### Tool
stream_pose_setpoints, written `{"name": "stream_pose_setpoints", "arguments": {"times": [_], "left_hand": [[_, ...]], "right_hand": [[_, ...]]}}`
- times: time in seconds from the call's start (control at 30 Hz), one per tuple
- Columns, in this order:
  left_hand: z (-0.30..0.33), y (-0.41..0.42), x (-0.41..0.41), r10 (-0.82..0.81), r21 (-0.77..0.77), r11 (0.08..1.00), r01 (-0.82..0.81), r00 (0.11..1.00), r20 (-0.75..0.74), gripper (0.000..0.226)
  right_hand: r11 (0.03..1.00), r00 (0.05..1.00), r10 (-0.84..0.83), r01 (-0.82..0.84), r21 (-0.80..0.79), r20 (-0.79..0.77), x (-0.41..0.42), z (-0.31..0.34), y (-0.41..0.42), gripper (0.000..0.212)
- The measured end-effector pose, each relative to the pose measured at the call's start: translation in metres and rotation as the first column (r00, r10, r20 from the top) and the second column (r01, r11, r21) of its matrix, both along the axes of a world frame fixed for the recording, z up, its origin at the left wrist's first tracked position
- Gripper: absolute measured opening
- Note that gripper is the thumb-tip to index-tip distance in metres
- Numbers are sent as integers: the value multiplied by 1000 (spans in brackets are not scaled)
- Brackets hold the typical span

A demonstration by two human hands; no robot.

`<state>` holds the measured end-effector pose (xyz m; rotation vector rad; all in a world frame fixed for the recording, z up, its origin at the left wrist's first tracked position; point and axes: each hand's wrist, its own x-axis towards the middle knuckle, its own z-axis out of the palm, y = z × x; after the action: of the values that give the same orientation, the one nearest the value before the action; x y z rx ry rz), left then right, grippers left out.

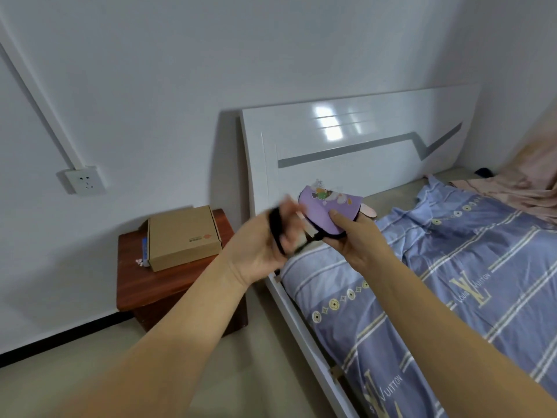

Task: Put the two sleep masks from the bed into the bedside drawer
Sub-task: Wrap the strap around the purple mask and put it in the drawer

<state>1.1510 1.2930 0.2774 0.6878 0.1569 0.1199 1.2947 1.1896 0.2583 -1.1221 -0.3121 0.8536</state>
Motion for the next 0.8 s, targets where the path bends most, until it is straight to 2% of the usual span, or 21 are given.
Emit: {"name": "stream_pose_setpoints", "arguments": {"times": [0.03, 0.07, 0.1, 0.13, 0.17, 0.2, 0.23, 0.27, 0.3, 0.37, 0.4, 0.5, 0.57, 0.63, 0.7, 0.77, 0.8], "left_hand": [[-8, -9, -2, -202, 377, 892, 250, 966, -162, 24], [-15, -17, -3, -297, 595, 639, 488, 870, -394, 29], [-27, -22, -2, -199, 693, 356, 627, 776, -599, 34], [-37, -24, 0, -4, 733, 112, 671, 738, -675, 42], [-42, -21, 1, 258, 784, -66, 617, 770, -584, 54], [-43, -19, -2, 432, 864, -151, 480, 818, -380, 70], [-38, -16, -1, 503, 939, -174, 296, 846, -174, 83], [-34, -12, -1, 507, 964, -227, 139, 862, -5, 88], [-28, -11, 0, 462, 937, -346, 43, 878, 130, 85], [-14, -11, -2, 253, 792, -610, -27, 940, 227, 60], [-9, -12, -5, 131, 728, -676, -114, 953, 271, 45], [-2, -18, -15, -81, 681, -672, -290, 943, 322, 33], [-6, -22, -16, -198, 589, -726, -355, 928, 314, 31], [-6, -26, -16, -261, 516, -768, -379, 921, 289, 33], [-5, -25, -10, -220, 499, -822, -274, 961, 166, 32], [3, -32, 2, -27, 402, -915, -20, 1000, -12, 30], [9, -34, 4, 45, 338, -940, 50, 999, -22, 26]], "right_hand": [[1000, 999, -10, 9, 2, 34, 1, 1, 0, 31], [1000, 996, -27, 27, -1, 87, 3, 2, 1, 29], [999, 988, -41, 43, -12, 150, 4, 4, 1, 27], [998, 977, -47, 54, -24, 209, 3, 3, 1, 25], [998, 970, -43, 52, -32, 238, 0, 1, 1, 23], [998, 973, -33, 44, -42, 227, -2, -3, 2, 23], [998, 984, -12, 23, -59, 177, -5, -6, 2, 23], [996, 992, 39, -29, -88, 119, -7, -9, 3, 22], [984, 988, 135, -124, -131, 78, -8, -9, 1, 18], [906, 921, 379, -351, -234, 87, -5, -7, -3, 9], [868, 878, 461, -417, -269, 127, -1, -6, -5, 10], [803, 724, 586, -457, -384, 363, 6, 2, -9, 41], [772, 567, 635, -451, -447, 525, 1, 12, -12, 36], [728, 474, 685, -463, -505, 553, -10, 24, -14, 24], [708, 430, 706, -471, -527, 563, -12, 26, -13, 33], [711, 421, 699, -498, -497, 578, -14, 23, -11, 35], [713, 408, 695, -498, -494, 592, -14, 20, -10, 34]]}}
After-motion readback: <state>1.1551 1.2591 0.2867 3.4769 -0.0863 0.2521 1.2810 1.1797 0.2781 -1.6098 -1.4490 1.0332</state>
